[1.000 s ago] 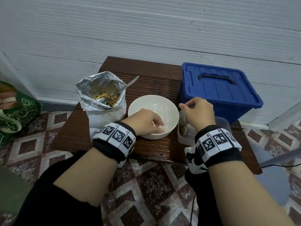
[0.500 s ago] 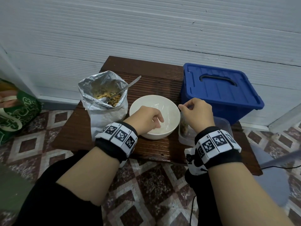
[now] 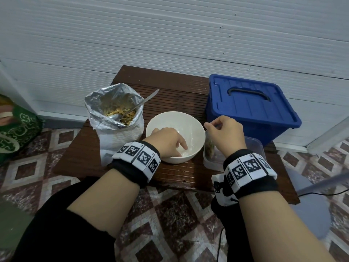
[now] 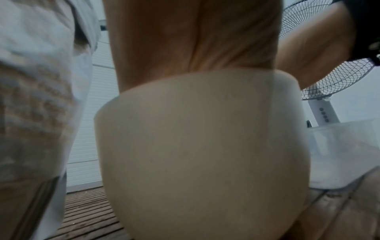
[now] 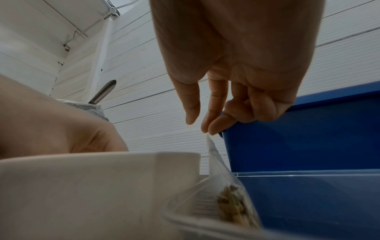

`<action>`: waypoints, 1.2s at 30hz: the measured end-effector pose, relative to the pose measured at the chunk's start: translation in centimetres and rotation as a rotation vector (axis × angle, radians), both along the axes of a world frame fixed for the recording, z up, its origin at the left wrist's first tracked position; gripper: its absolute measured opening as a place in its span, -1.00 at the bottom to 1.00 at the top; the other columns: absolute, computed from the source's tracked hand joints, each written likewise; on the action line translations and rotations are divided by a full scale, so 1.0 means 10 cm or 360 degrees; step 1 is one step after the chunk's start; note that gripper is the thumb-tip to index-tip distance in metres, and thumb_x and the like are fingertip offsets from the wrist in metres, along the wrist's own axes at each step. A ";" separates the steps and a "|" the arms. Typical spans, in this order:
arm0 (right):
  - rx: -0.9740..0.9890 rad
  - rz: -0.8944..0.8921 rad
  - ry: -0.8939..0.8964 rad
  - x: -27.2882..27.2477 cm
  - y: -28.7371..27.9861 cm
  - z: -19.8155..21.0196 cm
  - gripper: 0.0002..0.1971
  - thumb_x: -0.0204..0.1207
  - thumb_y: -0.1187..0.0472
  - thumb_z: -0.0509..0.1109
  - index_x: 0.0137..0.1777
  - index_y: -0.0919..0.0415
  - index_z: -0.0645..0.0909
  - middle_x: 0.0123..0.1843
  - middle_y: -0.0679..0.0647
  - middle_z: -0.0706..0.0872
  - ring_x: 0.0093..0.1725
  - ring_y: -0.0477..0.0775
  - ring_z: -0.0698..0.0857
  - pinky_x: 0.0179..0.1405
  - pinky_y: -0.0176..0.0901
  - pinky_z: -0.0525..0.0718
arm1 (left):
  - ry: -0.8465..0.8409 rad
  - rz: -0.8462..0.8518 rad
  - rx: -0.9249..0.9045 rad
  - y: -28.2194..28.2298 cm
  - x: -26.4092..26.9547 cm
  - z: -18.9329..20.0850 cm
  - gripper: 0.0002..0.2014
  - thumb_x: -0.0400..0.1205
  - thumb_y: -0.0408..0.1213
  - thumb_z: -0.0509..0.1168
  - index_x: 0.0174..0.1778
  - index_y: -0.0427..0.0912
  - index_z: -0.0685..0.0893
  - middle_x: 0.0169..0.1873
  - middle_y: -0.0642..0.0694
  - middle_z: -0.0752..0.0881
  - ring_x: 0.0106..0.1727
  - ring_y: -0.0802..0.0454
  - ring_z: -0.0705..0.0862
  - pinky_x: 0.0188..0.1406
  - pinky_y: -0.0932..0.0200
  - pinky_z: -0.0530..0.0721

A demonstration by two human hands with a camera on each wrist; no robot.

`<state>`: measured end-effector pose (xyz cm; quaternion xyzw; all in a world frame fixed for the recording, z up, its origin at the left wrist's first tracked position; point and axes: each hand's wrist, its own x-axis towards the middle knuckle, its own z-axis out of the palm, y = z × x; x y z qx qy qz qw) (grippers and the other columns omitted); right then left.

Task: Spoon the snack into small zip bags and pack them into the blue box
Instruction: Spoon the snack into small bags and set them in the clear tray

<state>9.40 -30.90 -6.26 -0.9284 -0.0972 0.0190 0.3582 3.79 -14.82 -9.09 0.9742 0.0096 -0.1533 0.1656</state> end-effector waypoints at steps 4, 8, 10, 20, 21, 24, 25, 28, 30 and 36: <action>-0.0001 0.0003 -0.0004 0.02 -0.01 0.00 -0.83 0.59 0.06 0.36 0.01 0.14 0.65 -0.10 -0.02 0.62 -0.01 -0.04 0.58 0.02 -0.14 0.55 | -0.0060 0.0021 0.0028 -0.01 0.03 -0.03 -0.90 0.54 -0.12 0.45 -0.05 0.13 0.76 0.00 0.12 0.62 0.18 0.06 0.55 0.21 0.04 0.30; -0.0012 0.0009 -0.0020 0.03 0.00 0.00 -0.81 0.60 0.04 0.36 0.03 0.15 0.65 -0.08 0.00 0.63 0.00 -0.04 0.59 0.04 -0.13 0.57 | -0.0147 0.0082 -0.0034 0.01 0.04 -0.04 -0.91 0.54 -0.12 0.47 -0.24 0.10 0.68 -0.04 0.14 0.64 0.16 0.05 0.58 0.20 0.04 0.29; -0.0017 0.0017 -0.0032 0.03 0.00 0.00 -0.80 0.60 0.04 0.35 0.03 0.16 0.65 -0.08 0.00 0.63 -0.01 -0.03 0.59 0.03 -0.14 0.56 | -0.0271 0.0180 -0.0154 0.01 0.04 -0.01 -0.88 0.57 -0.11 0.43 -0.24 0.10 0.64 -0.13 0.17 0.62 0.15 0.07 0.59 0.18 0.07 0.28; 0.0290 0.0436 0.0151 -0.07 0.03 0.12 -0.82 0.56 0.01 0.39 -0.01 0.07 0.74 -0.13 -0.10 0.74 -0.06 -0.20 0.65 -0.16 -0.37 0.51 | -0.0954 0.0660 -0.1018 0.02 0.00 0.16 -0.85 0.59 -0.22 0.43 -0.22 0.11 0.62 -0.25 0.20 0.71 -0.15 0.38 0.61 -0.15 0.63 0.44; 0.0328 0.0471 0.0187 -0.08 0.04 0.13 -0.81 0.53 -0.01 0.41 -0.04 0.07 0.75 -0.14 -0.09 0.76 -0.05 -0.18 0.67 -0.14 -0.35 0.52 | -0.0970 0.0682 -0.1026 0.03 0.00 0.16 -0.87 0.59 -0.22 0.43 -0.21 0.10 0.64 -0.25 0.19 0.73 -0.15 0.38 0.62 -0.16 0.64 0.44; 0.0447 0.0512 0.0268 -0.09 0.04 0.16 -0.70 0.47 -0.10 0.44 -0.17 0.14 0.77 -0.18 -0.02 0.79 -0.06 -0.18 0.69 -0.14 -0.38 0.53 | -0.0994 0.0740 -0.1029 0.04 -0.01 0.16 -0.92 0.60 -0.21 0.42 -0.17 0.06 0.67 -0.27 0.20 0.73 -0.14 0.38 0.64 -0.18 0.63 0.46; 0.0466 0.0523 0.0282 -0.10 0.04 0.17 -0.70 0.45 -0.11 0.45 -0.20 0.13 0.77 -0.20 -0.04 0.79 -0.10 -0.22 0.69 -0.17 -0.44 0.54 | -0.1001 0.0743 -0.1031 0.04 -0.02 0.16 -0.93 0.59 -0.21 0.42 -0.17 0.05 0.68 -0.29 0.22 0.71 -0.16 0.42 0.63 -0.19 0.63 0.46; 0.0464 0.0514 0.0257 -0.09 0.04 0.16 -0.85 0.47 0.05 0.50 -0.23 0.10 0.77 -0.22 -0.07 0.79 -0.11 -0.25 0.70 -0.14 -0.46 0.55 | -0.0987 0.0732 -0.1070 0.04 -0.04 0.18 -0.93 0.59 -0.17 0.42 -0.12 0.10 0.66 -0.25 0.18 0.74 -0.14 0.41 0.65 -0.17 0.58 0.48; 0.0484 0.0433 0.0224 -0.07 0.04 0.14 -0.88 0.50 0.14 0.48 -0.23 0.13 0.77 -0.21 -0.07 0.79 -0.07 -0.20 0.70 -0.07 -0.38 0.55 | -0.0929 0.0722 -0.1088 0.05 -0.04 0.19 -0.92 0.59 -0.14 0.42 -0.09 0.14 0.65 -0.20 0.13 0.75 -0.09 0.30 0.67 -0.10 0.48 0.52; 0.0516 0.0333 0.0250 -0.06 0.05 0.15 -0.72 0.58 -0.05 0.35 -0.16 0.11 0.75 -0.20 -0.11 0.78 -0.09 -0.27 0.65 -0.07 -0.32 0.52 | -0.0933 0.0832 -0.1264 0.03 -0.05 0.25 -0.96 0.62 -0.16 0.39 -0.12 0.01 0.66 -0.24 0.09 0.75 -0.15 0.18 0.74 -0.04 0.31 0.63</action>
